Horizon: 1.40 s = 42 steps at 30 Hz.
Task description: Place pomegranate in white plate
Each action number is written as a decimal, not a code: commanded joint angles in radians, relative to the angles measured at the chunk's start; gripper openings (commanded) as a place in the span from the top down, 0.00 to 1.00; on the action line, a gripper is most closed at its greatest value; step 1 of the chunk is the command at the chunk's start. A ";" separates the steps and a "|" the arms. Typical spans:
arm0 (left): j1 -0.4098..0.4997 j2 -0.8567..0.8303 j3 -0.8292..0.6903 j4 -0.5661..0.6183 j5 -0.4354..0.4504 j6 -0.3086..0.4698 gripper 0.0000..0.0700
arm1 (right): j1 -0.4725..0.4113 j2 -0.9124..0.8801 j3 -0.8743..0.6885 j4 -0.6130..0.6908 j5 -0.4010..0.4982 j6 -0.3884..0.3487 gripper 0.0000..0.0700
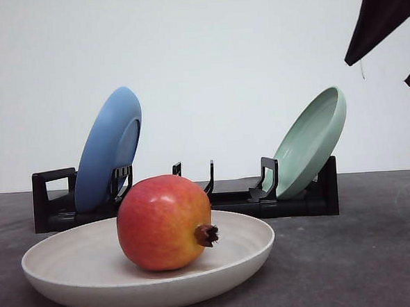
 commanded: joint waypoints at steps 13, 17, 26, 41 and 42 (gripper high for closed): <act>-0.001 0.004 0.009 -0.020 -0.002 -0.017 1.00 | 0.002 0.004 0.002 0.005 0.004 -0.016 0.97; -0.001 0.004 0.009 -0.018 -0.003 -0.016 1.00 | 0.002 0.004 0.002 0.005 0.004 -0.016 0.97; -0.001 0.004 0.009 -0.017 -0.003 -0.016 1.00 | 0.002 0.004 0.002 0.005 0.004 -0.016 0.97; 0.065 -0.232 -0.300 0.258 -0.018 0.063 1.00 | 0.002 0.004 0.002 0.006 0.004 -0.016 0.97; 0.070 -0.267 -0.340 0.292 -0.028 0.064 1.00 | 0.002 0.004 0.002 0.006 0.004 -0.016 0.97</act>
